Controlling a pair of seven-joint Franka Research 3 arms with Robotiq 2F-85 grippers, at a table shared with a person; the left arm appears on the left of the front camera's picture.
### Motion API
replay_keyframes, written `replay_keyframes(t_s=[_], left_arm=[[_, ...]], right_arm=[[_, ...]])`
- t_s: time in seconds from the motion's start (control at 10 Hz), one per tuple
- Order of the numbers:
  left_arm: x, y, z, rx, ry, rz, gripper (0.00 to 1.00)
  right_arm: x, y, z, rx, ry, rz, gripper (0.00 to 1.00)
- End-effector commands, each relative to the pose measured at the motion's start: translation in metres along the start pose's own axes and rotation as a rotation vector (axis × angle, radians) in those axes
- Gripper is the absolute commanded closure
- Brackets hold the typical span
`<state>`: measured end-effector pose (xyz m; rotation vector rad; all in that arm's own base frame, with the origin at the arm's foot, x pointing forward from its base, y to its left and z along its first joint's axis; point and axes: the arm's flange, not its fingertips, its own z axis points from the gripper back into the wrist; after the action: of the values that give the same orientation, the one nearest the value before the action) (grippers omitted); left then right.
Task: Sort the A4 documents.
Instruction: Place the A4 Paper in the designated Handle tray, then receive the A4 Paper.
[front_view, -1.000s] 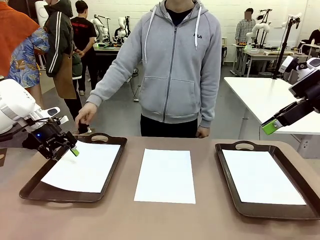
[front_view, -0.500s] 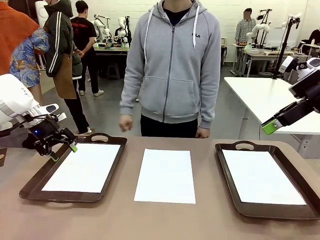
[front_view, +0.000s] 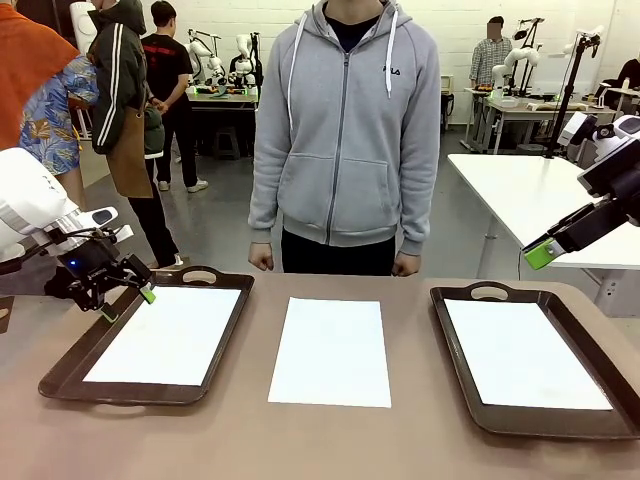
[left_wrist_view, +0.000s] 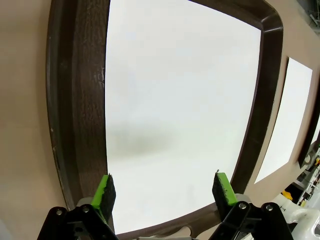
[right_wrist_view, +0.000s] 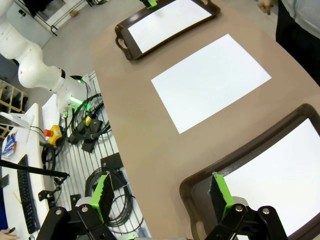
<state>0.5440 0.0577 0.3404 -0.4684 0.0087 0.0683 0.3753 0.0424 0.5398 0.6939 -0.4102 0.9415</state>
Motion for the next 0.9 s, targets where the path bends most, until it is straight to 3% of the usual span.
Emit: replay_keyframes(t_s=[0.0,0.8], left_arm=[[-0.0001,0.0007,0.0003,0.008,0.003,-0.005,0.00],[-0.0001,0.0007,0.0003,0.008,0.003,-0.005,0.00]], right_arm=[[-0.0004,-0.0002,-0.0014,-0.005,0.008,-0.004,0.00],[-0.0004,-0.0002,-0.0014,-0.005,0.008,-0.004,0.00]])
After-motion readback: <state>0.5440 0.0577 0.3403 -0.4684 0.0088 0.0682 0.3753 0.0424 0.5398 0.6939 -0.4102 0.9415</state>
